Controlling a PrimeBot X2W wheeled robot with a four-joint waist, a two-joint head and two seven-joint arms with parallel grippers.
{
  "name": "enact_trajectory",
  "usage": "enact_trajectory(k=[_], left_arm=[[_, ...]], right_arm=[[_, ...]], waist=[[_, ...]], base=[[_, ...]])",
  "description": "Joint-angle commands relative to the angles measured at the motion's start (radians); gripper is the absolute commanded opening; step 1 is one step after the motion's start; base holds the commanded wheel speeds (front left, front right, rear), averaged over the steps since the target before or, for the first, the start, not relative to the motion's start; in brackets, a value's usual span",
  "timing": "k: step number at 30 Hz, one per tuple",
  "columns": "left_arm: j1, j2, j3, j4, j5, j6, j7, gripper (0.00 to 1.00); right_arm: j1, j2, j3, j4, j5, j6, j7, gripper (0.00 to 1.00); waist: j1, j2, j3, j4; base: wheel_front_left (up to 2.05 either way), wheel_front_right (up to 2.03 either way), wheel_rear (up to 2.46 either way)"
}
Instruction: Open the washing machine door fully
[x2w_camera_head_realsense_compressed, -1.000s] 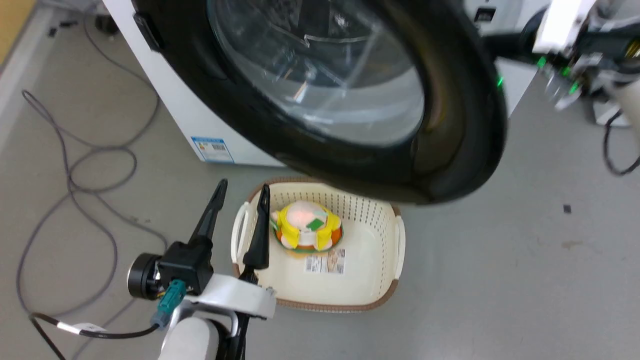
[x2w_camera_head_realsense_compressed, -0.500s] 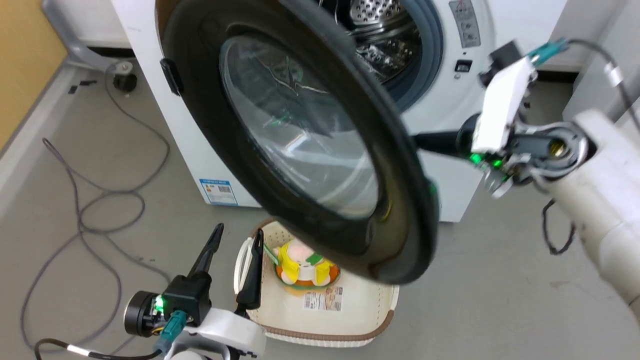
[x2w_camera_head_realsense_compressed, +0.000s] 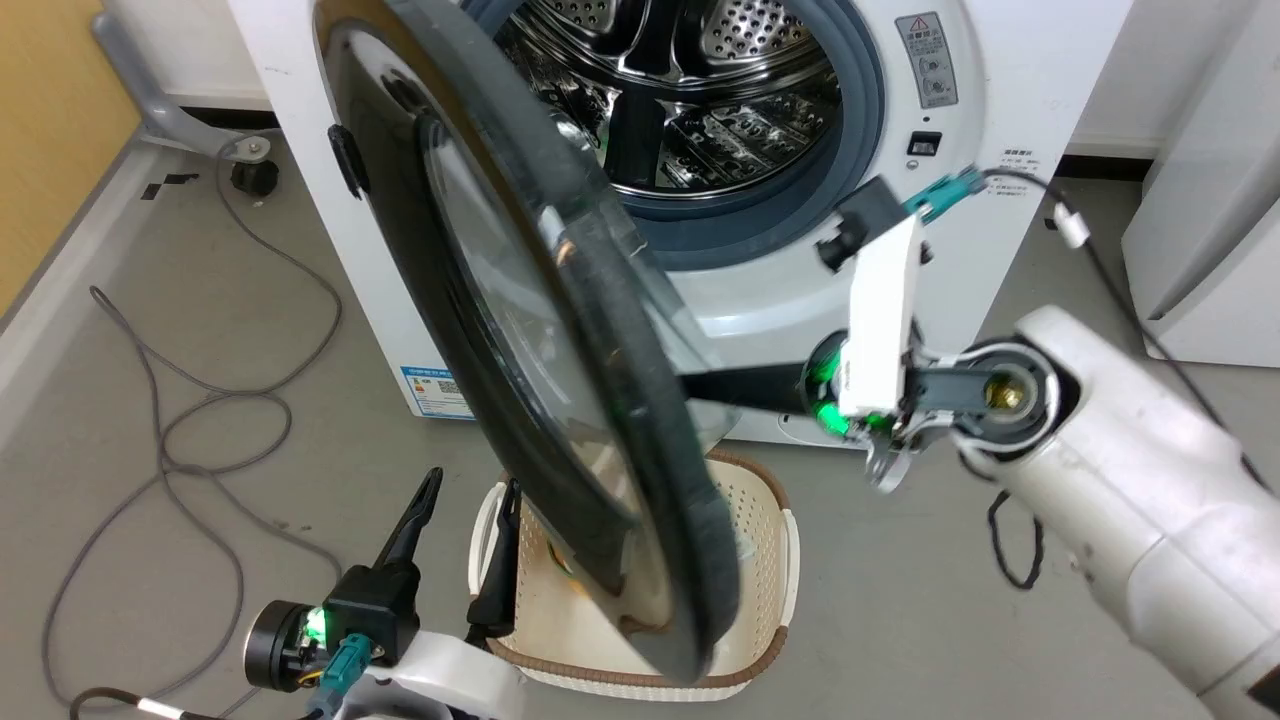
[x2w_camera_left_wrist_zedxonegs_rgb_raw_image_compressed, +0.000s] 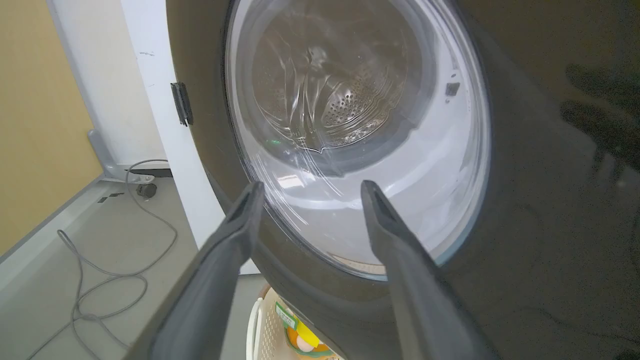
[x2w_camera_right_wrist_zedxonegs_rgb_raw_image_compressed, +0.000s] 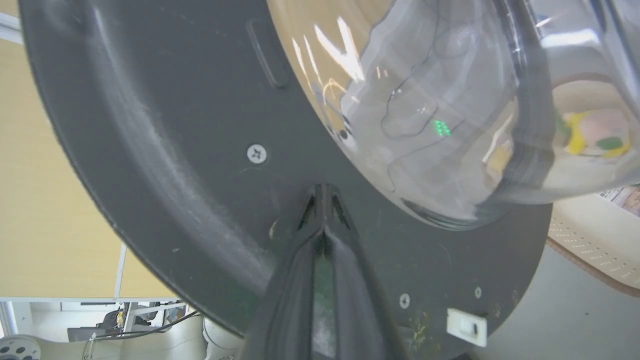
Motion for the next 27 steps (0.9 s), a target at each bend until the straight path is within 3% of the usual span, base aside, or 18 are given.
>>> enact_trajectory(k=[1,10,14,15,16,27], left_arm=[[0.012,0.002,0.001,0.003,0.005,-0.007,-0.005,1.00],[0.009,0.001,-0.001,0.010,0.002,-0.010,-0.005,1.00],[0.010,0.001,-0.001,0.012,0.000,-0.009,-0.005,1.00],[0.011,0.001,-0.001,0.012,-0.002,-0.008,-0.005,1.00],[0.013,0.001,-0.001,0.013,-0.003,-0.008,-0.005,1.00],[0.026,0.001,0.005,0.030,-0.014,0.000,-0.005,1.00]], right_arm=[[0.022,0.008,0.005,-0.010,0.007,0.001,-0.004,0.00],[0.064,0.003,0.052,-0.126,0.046,0.001,-0.049,0.00],[0.101,-0.016,0.020,-0.142,0.054,0.001,-0.173,0.00],[0.114,-0.021,0.002,-0.143,0.048,0.001,-0.229,0.29],[0.131,-0.025,-0.016,-0.144,0.041,0.001,-0.286,1.00],[0.458,-0.104,-0.195,-0.212,-0.046,0.001,-0.897,1.00]], waist=[[0.0001,0.0000,0.001,-0.001],[0.0001,0.0000,0.005,-0.006],[0.0001,0.0000,0.006,-0.008],[0.0001,0.0000,0.006,-0.009],[0.0001,0.0000,0.005,-0.009],[0.0001,0.0000,-0.007,-0.031]], base=[[0.00,0.00,0.00],[0.00,0.00,0.00],[0.00,0.00,0.00],[0.00,0.00,0.00],[0.00,0.00,0.00],[0.00,0.00,0.00]])
